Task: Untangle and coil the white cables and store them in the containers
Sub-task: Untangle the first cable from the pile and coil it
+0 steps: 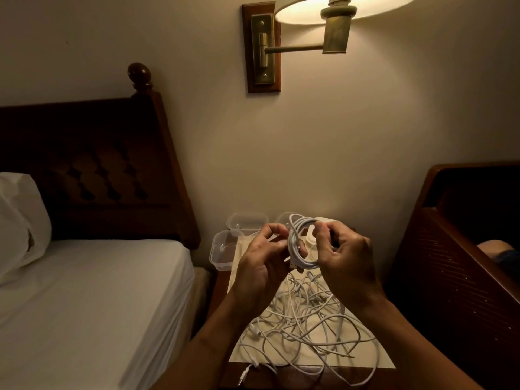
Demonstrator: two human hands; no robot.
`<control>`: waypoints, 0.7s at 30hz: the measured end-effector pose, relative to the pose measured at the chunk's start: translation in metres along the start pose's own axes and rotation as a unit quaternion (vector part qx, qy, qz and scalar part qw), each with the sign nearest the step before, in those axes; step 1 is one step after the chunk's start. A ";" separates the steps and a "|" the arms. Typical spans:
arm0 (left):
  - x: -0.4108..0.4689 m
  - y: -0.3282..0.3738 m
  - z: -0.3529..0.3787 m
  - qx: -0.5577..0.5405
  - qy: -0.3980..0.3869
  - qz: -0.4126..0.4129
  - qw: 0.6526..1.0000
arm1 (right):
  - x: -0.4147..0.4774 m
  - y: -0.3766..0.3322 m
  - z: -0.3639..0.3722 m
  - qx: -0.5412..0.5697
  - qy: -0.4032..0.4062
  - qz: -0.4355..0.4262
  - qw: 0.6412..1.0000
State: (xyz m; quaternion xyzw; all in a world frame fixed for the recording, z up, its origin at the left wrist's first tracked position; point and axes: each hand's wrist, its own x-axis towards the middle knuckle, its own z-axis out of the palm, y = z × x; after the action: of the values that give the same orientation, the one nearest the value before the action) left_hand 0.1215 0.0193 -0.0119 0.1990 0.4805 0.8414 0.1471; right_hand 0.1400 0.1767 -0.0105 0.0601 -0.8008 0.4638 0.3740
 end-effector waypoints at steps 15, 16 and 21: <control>0.018 0.000 -0.007 0.016 0.004 -0.006 1.000 | -0.005 -0.009 0.001 0.000 -0.025 -0.041 0.999; 0.020 0.000 -0.007 0.050 0.008 0.005 0.999 | -0.006 -0.009 0.002 -0.010 -0.020 -0.049 0.999; 0.022 0.003 -0.009 0.248 0.021 0.061 0.967 | -0.003 -0.009 -0.002 -0.038 0.018 -0.097 0.994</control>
State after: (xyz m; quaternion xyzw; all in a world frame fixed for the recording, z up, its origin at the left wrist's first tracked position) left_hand 0.0979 0.0202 -0.0090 0.2408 0.6637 0.7075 0.0315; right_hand 0.1468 0.1731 -0.0055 0.1148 -0.8010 0.3960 0.4340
